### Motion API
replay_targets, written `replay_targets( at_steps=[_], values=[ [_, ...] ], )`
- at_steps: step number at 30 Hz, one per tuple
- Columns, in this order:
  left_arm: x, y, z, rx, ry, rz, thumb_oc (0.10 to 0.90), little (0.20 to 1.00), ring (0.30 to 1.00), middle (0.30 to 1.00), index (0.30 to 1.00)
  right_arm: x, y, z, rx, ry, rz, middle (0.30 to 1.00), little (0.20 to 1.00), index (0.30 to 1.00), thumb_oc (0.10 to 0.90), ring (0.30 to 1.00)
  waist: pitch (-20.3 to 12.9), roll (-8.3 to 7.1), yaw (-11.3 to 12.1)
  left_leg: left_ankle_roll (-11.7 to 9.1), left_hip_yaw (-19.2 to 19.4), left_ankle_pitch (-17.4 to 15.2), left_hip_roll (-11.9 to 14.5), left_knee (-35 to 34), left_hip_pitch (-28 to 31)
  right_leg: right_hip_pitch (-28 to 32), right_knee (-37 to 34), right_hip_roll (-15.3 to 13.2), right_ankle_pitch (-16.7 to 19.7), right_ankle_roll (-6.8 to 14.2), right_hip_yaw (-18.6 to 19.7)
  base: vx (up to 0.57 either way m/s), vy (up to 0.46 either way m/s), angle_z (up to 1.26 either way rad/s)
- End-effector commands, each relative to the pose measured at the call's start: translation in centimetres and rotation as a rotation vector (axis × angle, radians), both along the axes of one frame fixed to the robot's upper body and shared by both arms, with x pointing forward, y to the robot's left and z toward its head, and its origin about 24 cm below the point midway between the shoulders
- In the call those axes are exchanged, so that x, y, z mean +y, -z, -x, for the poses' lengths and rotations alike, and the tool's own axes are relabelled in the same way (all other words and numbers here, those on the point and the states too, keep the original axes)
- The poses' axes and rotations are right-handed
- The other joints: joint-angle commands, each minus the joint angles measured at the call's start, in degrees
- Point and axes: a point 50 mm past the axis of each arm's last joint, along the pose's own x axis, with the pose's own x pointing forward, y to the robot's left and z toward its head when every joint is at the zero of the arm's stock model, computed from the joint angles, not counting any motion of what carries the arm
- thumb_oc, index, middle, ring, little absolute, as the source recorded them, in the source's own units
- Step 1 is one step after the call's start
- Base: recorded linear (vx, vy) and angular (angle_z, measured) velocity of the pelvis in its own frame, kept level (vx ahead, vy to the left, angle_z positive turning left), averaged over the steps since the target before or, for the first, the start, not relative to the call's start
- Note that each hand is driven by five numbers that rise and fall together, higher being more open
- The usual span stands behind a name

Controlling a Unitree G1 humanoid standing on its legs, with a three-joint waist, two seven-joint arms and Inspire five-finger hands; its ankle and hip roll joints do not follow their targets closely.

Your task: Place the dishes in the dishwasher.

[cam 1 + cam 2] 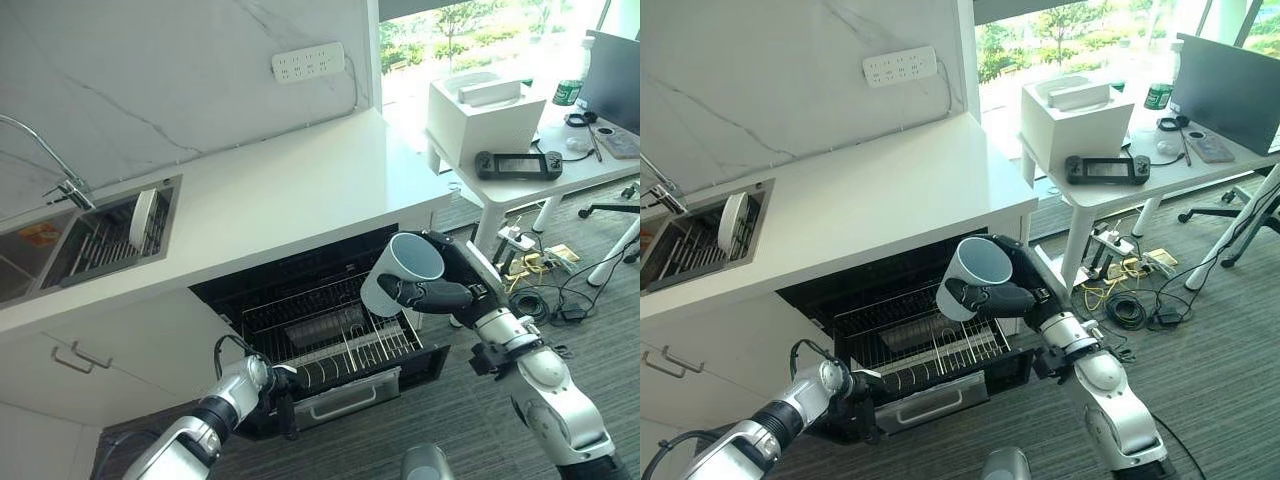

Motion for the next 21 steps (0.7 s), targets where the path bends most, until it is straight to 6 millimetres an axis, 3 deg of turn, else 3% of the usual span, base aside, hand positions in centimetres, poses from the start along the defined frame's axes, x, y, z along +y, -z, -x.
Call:
replay_targets(
  at_steps=[1, 4, 8, 10, 12, 16, 21],
  values=[
    [-1.1, 2.8, 7.4, 0.511, 0.076, 0.217, 0.800, 0.900, 0.900, 0.900, 0.900, 1.3, -7.3, -0.8, -0.355, -0.093, -0.055, 0.300, 0.300, 0.300, 0.400, 0.300, -0.16, 0.55, 2.04, -0.02, -4.76, -14.42, 1.00, 4.76, 3.35, -4.05, -4.06, -0.01, 1.52, 4.89, 0.56, -0.01, 0.033, -0.03],
    [-1.0, 2.0, 6.3, 0.394, 0.038, 0.268, 0.800, 0.900, 0.900, 0.900, 0.900, 0.9, -7.1, -0.8, -0.346, -0.081, -0.049, 0.300, 0.300, 0.300, 0.400, 0.300, -0.27, 0.44, 2.52, -0.07, -4.89, -14.28, 1.00, 4.76, 3.18, -3.92, -4.06, -0.29, 1.52, 4.97, 0.17, 0.00, 0.011, -0.01],
    [-1.4, -1.7, 2.4, 0.062, -0.110, 0.466, 0.800, 0.900, 0.900, 0.900, 0.900, 0.2, -6.4, -0.7, -0.341, -0.024, -0.036, 0.300, 0.300, 0.300, 0.400, 0.300, -0.22, -0.11, 4.14, -0.12, -5.69, -13.94, 1.04, 4.76, 2.85, -3.53, -4.06, -0.81, 1.78, 4.97, -1.14, -0.01, -0.028, 0.07],
    [0.0, -6.5, -0.2, -0.197, -0.258, 0.651, 0.800, 0.900, 0.900, 0.900, 0.900, -1.0, -5.7, -0.6, -0.346, 0.053, -0.022, 0.300, 0.300, 0.300, 0.400, 0.300, -0.01, -0.81, 6.04, -0.16, -6.86, -13.53, 1.13, 4.76, 2.56, -3.03, -4.06, -1.42, 2.19, 4.97, -2.53, -0.02, -0.087, 0.35],
    [2.1, -9.7, -1.3, -0.402, -0.404, 0.808, 0.800, 0.900, 0.900, 0.900, 0.900, -2.1, -5.3, -0.8, -0.348, 0.120, -0.007, 0.300, 0.300, 0.300, 0.400, 0.300, 0.14, -1.55, 7.61, -0.28, -8.00, -13.21, 1.21, 4.76, 2.56, -2.51, -4.06, -1.83, 2.51, 4.87, -3.67, 0.03, -0.094, 0.44],
    [4.0, -12.2, -1.9, -0.668, -0.632, 1.043, 0.800, 0.900, 0.900, 0.900, 0.900, -2.9, -4.9, -1.5, -0.330, 0.192, 0.021, 0.300, 0.300, 0.300, 0.400, 0.300, 0.19, -3.01, 9.38, -0.60, -9.29, -13.05, 1.46, 4.76, 2.60, -1.87, -4.06, -2.21, 2.48, 4.65, -4.84, 0.05, -0.069, 0.20],
    [3.9, -13.6, -1.3, -0.857, -0.781, 1.199, 0.800, 0.900, 0.900, 0.900, 0.900, -3.6, -4.2, -1.7, -0.304, 0.271, 0.033, 0.300, 0.300, 0.300, 0.400, 0.300, 0.48, -4.72, 10.76, -0.88, -10.83, -13.02, 1.82, 4.76, 2.55, -1.83, -4.06, -2.31, 2.94, 4.60, -6.19, 0.04, -0.079, 0.09]
  ],
)
